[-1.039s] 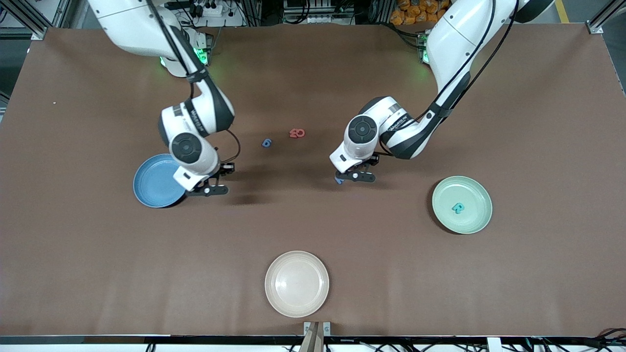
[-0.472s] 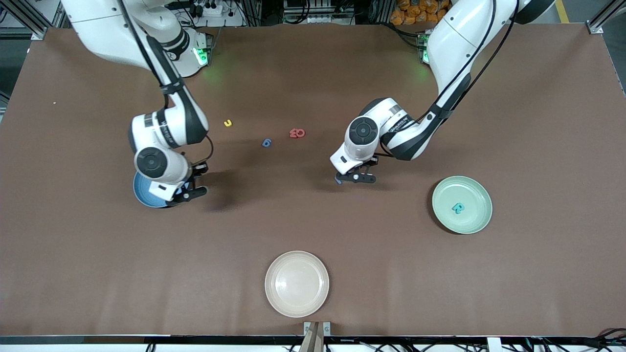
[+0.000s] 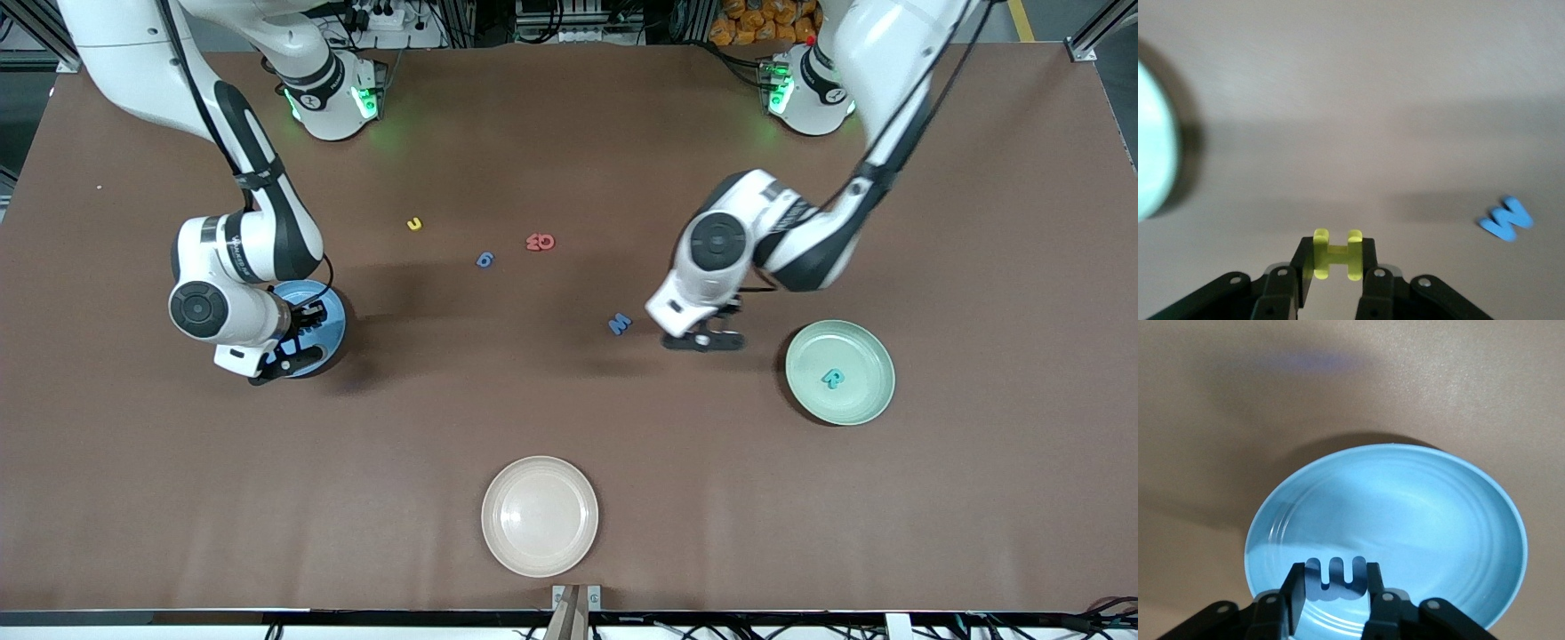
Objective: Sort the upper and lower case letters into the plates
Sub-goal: 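Drop the yellow H in the green plate while the right gripper withdraws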
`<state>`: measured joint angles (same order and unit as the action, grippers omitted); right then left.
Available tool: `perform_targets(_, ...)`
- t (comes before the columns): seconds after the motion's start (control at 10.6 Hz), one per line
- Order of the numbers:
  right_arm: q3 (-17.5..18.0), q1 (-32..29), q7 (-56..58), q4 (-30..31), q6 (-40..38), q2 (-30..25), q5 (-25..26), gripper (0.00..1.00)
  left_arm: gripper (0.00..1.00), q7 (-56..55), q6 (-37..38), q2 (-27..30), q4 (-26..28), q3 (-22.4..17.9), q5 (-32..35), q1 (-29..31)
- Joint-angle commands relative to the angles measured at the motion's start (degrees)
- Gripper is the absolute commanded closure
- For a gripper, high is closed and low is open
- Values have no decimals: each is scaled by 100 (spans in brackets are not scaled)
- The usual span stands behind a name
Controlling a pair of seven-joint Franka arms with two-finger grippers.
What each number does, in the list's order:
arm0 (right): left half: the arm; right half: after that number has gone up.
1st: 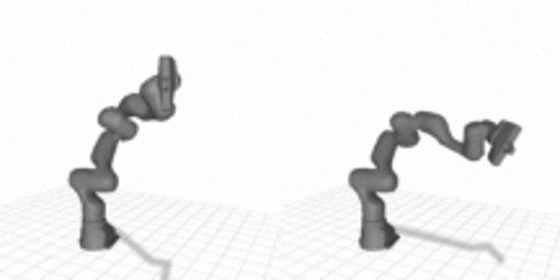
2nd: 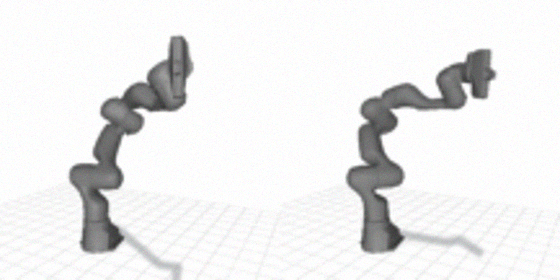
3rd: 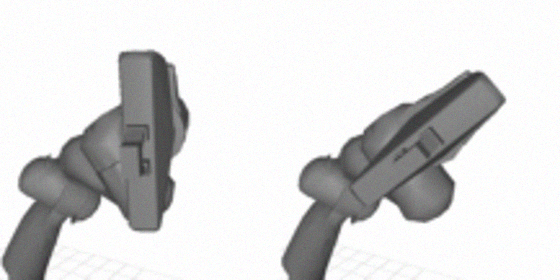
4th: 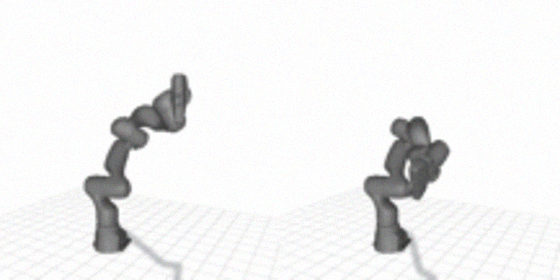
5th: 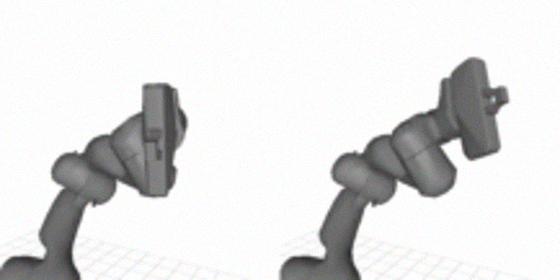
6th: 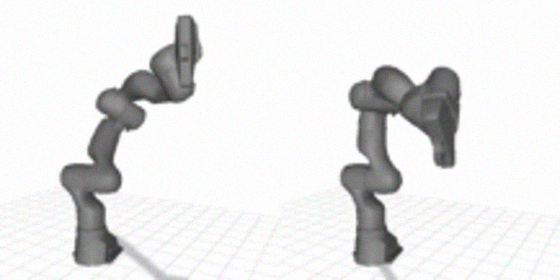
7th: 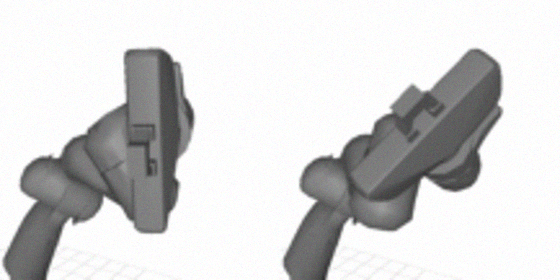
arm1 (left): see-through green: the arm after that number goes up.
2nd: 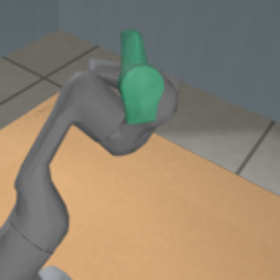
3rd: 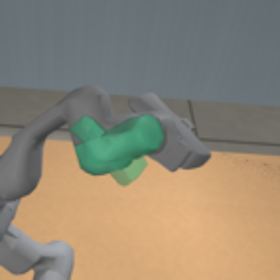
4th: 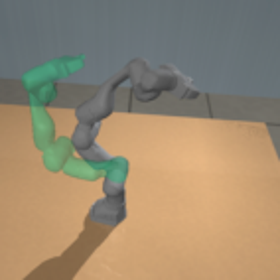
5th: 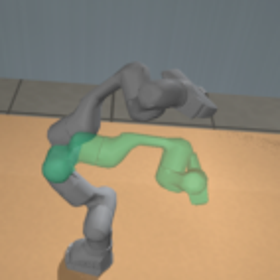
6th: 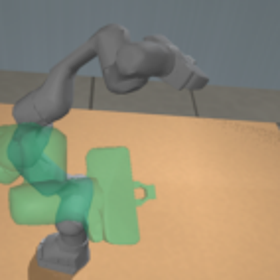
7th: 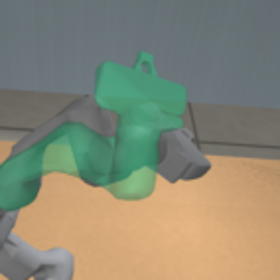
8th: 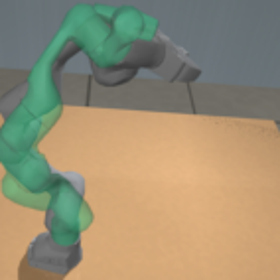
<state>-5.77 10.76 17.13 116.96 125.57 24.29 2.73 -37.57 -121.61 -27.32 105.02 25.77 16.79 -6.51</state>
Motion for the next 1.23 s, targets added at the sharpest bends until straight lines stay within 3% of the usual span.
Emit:
perform_targets(0.0, 68, -4, -147, 46, 64, -21, -36, 0, 100, 512, 59, 16, 36, 77, -1, 736)
perform_targets(0.38, 103, 636, -2287, 291, -6, -388, -45, 0, 100, 1977, 67, -54, -61, 51, 43, 1940)
perform_targets(0.57, 103, 761, -2748, 974, 247, -958, -254, 0, 100, 2306, 59, -439, -271, 42, 78, 2241)
perform_targets(0.66, 103, 839, -2819, 1569, 640, -1414, -508, 0, 82, 2298, 59, -598, -385, 33, 192, 2251)
perform_targets(0.76, 103, 1058, -2950, 2036, 818, -1792, -537, 0, 50, 2298, 59, -634, -386, 33, 454, 2259)
perform_targets(0.85, 94, 1486, -3413, 2285, 942, -2014, -537, 0, 1, 2289, 59, -635, -378, 33, 561, 2251)
perform_targets(0.94, 94, 1882, -3948, 2470, 1126, -2129, -528, 0, 0, 2211, 59, -617, -395, 42, 553, 2242)
perform_targets(1.13, 94, 2594, -4741, 3118, 2281, -2165, -528, 0, 0, 1958, 120, -547, -483, 103, 448, 2145)
